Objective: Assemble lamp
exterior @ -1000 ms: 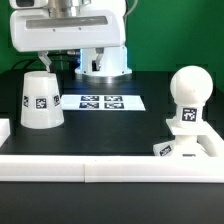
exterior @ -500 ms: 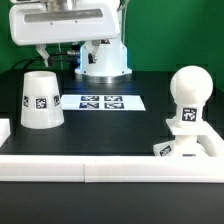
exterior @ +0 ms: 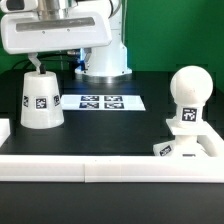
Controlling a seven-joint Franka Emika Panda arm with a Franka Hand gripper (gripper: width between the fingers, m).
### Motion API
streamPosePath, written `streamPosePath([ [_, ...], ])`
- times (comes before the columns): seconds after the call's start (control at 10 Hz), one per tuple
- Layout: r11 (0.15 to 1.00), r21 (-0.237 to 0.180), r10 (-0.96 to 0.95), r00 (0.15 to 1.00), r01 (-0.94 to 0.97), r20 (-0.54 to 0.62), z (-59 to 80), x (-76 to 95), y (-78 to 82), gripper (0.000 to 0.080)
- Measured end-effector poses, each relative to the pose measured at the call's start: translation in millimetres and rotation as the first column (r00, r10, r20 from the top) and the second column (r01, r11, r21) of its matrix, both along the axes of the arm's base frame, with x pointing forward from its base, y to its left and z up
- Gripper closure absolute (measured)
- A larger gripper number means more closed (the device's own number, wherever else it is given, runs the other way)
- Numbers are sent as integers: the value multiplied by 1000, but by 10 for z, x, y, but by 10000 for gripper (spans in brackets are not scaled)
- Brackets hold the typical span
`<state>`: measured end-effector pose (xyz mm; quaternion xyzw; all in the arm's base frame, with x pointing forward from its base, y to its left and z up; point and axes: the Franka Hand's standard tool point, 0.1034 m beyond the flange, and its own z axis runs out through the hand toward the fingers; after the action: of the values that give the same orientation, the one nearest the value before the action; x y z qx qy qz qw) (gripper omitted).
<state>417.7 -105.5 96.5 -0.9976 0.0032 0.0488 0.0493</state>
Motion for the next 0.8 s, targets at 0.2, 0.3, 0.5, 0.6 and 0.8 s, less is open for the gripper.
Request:
streamPosePath([
  [0.2,1000,-10,0,1000,0,-3,-94,-19,-25,101],
  [0.3,1000,-16,1,1000,-1,-3,-140,-23,-33,101],
  [0.5,1000,-16,2,1000,-2,-17,-197,-40,-36,101],
  [0.6,1000,-15,2,1000,-2,-19,-199,-40,-35,101],
  [0.8,1000,-15,2,1000,-2,-19,-201,-42,-34,374],
])
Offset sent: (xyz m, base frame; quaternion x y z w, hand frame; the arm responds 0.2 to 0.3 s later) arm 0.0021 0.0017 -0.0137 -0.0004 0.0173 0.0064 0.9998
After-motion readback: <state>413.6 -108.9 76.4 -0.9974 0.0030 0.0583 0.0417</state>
